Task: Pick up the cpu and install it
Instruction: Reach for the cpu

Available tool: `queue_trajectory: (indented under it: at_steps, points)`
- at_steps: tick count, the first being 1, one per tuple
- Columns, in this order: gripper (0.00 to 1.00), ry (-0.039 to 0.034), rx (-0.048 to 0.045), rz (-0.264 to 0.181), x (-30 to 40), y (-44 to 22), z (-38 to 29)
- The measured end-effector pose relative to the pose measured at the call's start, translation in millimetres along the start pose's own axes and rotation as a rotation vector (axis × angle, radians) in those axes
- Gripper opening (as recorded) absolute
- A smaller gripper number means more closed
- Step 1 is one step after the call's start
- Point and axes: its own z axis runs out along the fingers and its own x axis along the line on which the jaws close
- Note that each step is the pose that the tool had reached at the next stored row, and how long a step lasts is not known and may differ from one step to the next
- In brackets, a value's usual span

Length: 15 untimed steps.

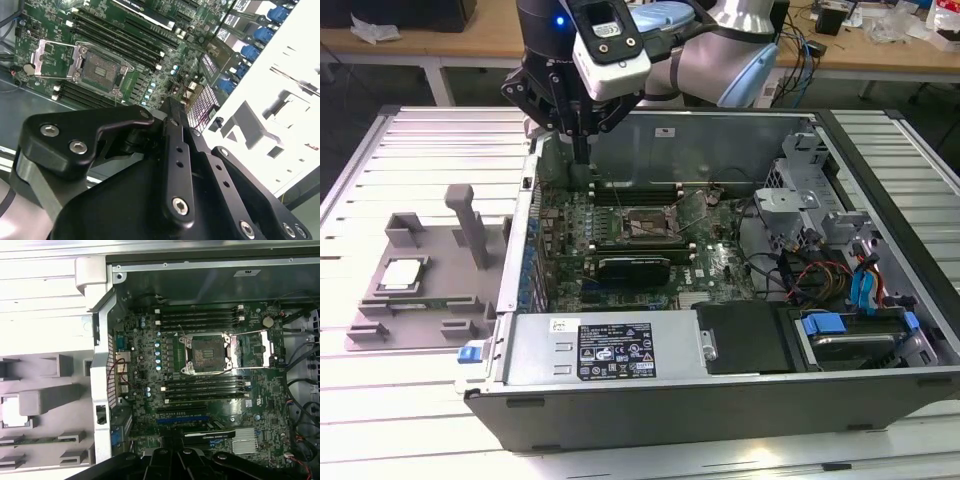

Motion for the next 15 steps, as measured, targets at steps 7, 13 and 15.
queue_trajectory:
  at_steps: [7, 13, 15]
  points:
    - [0.11, 0.0000, 0.0000, 0.000, 4.5, -0.3, -0.1]
    - [0.11, -0.0003, 0.0000, 0.000, 10.0, -0.7, -0.3]
    - [0.11, -0.0004, -0.0001, 0.000, 11.1, -0.8, -0.3]
